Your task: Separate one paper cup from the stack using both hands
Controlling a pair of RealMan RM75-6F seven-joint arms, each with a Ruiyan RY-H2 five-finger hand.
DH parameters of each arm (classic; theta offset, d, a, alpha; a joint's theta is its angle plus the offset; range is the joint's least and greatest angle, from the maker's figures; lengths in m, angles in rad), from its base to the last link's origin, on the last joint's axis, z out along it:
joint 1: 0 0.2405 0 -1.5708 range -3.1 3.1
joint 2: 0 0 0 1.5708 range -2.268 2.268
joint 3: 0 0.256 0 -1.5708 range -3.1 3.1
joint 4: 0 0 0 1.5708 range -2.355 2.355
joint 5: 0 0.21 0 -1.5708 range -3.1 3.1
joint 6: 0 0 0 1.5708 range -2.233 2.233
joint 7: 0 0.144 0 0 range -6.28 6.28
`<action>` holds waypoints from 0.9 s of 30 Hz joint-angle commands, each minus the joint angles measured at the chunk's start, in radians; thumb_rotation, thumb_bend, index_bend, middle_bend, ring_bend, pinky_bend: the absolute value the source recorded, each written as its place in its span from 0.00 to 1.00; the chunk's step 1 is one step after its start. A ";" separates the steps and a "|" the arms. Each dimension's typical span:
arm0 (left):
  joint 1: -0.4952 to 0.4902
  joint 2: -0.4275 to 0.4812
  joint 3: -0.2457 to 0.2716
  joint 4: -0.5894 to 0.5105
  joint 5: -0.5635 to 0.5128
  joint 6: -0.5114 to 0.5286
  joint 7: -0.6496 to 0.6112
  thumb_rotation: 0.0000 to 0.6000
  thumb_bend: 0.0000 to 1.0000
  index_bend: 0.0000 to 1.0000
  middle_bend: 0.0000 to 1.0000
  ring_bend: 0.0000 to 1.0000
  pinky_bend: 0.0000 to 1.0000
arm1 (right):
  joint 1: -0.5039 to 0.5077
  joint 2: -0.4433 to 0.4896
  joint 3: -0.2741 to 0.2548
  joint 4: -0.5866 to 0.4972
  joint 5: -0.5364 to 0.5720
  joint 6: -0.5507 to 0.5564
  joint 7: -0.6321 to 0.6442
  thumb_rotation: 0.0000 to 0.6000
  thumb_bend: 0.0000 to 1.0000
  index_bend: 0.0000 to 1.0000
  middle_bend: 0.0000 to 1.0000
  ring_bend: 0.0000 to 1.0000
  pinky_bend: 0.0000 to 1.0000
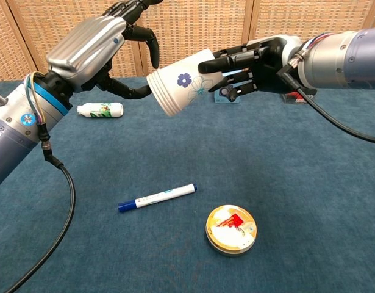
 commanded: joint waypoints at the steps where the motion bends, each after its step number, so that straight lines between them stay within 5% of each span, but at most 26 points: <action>1: -0.003 -0.003 -0.002 0.002 -0.001 0.003 0.000 1.00 0.27 0.53 0.00 0.00 0.00 | -0.001 0.001 0.000 -0.001 -0.001 -0.002 0.002 1.00 0.62 0.53 0.59 0.46 0.70; 27: -0.022 -0.046 0.005 0.027 -0.003 0.021 0.022 1.00 0.32 0.60 0.00 0.00 0.00 | -0.019 0.011 -0.002 -0.011 -0.022 -0.009 0.014 1.00 0.62 0.53 0.59 0.46 0.70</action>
